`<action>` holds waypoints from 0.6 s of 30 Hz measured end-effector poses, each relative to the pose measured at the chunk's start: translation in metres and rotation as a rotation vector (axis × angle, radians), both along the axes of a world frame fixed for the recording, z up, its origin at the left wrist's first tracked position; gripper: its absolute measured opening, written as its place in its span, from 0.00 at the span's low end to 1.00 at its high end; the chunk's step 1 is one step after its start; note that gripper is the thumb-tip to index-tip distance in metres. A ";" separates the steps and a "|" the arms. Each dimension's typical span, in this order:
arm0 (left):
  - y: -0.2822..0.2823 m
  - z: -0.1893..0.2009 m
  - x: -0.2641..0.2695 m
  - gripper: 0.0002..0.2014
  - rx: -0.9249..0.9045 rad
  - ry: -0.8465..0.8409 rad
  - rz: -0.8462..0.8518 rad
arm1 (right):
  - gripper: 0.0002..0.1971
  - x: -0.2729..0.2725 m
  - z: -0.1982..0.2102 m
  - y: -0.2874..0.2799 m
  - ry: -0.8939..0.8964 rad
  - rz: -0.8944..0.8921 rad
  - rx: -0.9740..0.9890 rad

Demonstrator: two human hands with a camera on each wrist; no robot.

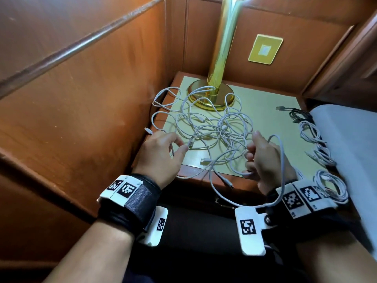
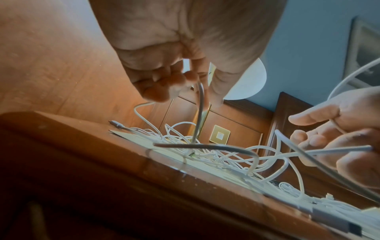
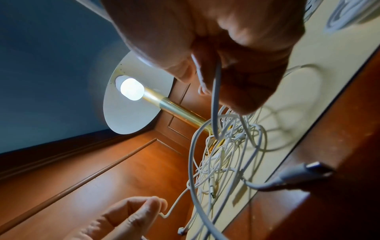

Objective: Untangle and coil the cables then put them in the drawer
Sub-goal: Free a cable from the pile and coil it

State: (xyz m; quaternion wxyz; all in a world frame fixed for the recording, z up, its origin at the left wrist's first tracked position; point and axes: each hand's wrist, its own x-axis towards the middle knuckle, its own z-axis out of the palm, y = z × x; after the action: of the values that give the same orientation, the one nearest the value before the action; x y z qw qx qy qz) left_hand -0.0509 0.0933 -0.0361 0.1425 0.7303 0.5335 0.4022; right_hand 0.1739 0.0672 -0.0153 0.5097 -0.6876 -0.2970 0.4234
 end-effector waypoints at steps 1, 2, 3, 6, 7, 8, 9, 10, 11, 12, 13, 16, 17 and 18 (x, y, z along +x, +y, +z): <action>0.000 -0.001 0.002 0.05 0.014 0.002 0.007 | 0.21 0.001 -0.001 -0.001 -0.010 0.038 -0.024; 0.000 -0.001 0.003 0.06 0.029 0.010 0.017 | 0.20 0.001 0.000 -0.004 -0.016 0.074 -0.046; -0.001 -0.001 0.006 0.08 0.037 0.040 0.032 | 0.19 0.001 0.001 -0.007 -0.022 0.105 -0.073; -0.010 0.002 0.016 0.15 0.033 0.201 0.036 | 0.17 -0.002 0.004 -0.019 0.040 0.160 -0.140; -0.014 0.004 0.020 0.17 0.013 0.233 0.012 | 0.16 -0.003 0.006 -0.023 0.095 0.185 -0.147; -0.019 0.006 0.024 0.18 -0.021 0.247 -0.027 | 0.14 -0.004 0.008 -0.027 0.149 0.208 -0.147; -0.023 0.007 0.028 0.19 -0.061 0.252 -0.076 | 0.12 -0.005 0.010 -0.031 0.192 0.225 -0.139; -0.026 0.006 0.032 0.19 -0.111 0.268 -0.126 | 0.09 -0.005 0.013 -0.035 0.220 0.238 -0.124; -0.029 0.004 0.036 0.21 -0.159 0.302 -0.160 | 0.08 -0.005 0.015 -0.038 0.234 0.250 -0.108; -0.031 0.003 0.040 0.22 -0.199 0.348 -0.174 | 0.08 -0.005 0.017 -0.041 0.244 0.262 -0.096; -0.033 0.001 0.044 0.23 -0.232 0.388 -0.175 | 0.09 -0.005 0.018 -0.044 0.257 0.274 -0.093; -0.039 0.000 0.053 0.14 -0.257 0.372 -0.169 | 0.12 -0.007 0.019 -0.049 0.308 0.294 -0.112; -0.040 0.000 0.055 0.12 -0.255 0.347 -0.164 | 0.11 -0.008 0.019 -0.050 0.309 0.288 -0.115; -0.040 0.001 0.056 0.12 -0.262 0.312 -0.159 | 0.09 -0.008 0.018 -0.050 0.288 0.282 -0.116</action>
State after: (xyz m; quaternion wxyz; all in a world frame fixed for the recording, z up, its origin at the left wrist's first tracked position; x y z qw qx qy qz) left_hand 0.0048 0.0533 -0.0348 0.1832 0.7987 0.5375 0.1992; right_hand 0.1654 0.0169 0.0032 0.4421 -0.5997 -0.2897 0.6008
